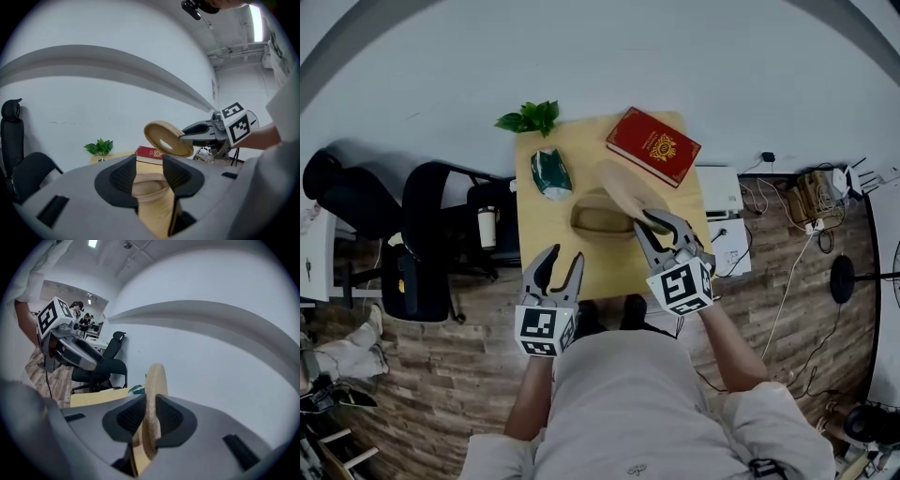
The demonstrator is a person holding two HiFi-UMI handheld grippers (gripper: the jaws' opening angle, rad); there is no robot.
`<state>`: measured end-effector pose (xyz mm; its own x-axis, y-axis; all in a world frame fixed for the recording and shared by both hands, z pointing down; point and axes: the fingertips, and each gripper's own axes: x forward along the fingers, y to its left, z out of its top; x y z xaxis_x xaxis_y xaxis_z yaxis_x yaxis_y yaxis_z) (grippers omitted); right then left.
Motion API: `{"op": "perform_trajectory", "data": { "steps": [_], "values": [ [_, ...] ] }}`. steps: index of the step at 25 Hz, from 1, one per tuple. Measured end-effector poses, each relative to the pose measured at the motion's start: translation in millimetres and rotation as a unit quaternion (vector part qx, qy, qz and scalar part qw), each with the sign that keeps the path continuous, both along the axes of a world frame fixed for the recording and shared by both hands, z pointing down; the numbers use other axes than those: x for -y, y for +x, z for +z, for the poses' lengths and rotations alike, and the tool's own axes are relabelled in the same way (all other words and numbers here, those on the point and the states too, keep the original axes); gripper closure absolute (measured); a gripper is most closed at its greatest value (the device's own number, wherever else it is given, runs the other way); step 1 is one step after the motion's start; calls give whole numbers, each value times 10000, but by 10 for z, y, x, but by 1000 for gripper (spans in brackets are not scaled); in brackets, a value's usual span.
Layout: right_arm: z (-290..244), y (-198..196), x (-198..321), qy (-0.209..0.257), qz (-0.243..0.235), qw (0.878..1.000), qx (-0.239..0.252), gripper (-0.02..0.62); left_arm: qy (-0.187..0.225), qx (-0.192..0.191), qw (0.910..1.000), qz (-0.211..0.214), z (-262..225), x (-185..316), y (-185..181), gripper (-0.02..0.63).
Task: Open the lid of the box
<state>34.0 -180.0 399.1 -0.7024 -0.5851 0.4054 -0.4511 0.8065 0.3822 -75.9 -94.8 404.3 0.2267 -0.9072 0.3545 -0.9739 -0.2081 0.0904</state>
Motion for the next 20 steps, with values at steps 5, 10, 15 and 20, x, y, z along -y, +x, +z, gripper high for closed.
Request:
{"op": "perform_trajectory", "data": {
  "steps": [5, 10, 15, 20],
  "values": [
    [-78, 191, -48, -217, 25, 9989, 420, 528, 49, 47, 9999, -97, -47, 11, 155, 437],
    [-138, 346, -86, -461, -20, 9961, 758, 528, 79, 6, 9996, -255, -75, 0, 285, 442],
    [-116, 503, -128, -721, -88, 9919, 1043, 528, 118, -19, 9990, -423, -48, -41, 435, 449],
    [-95, 660, -159, -912, -47, 9863, 1376, 526, 121, -30, 9982, -588, 1, -90, 546, 460]
  ]
}}
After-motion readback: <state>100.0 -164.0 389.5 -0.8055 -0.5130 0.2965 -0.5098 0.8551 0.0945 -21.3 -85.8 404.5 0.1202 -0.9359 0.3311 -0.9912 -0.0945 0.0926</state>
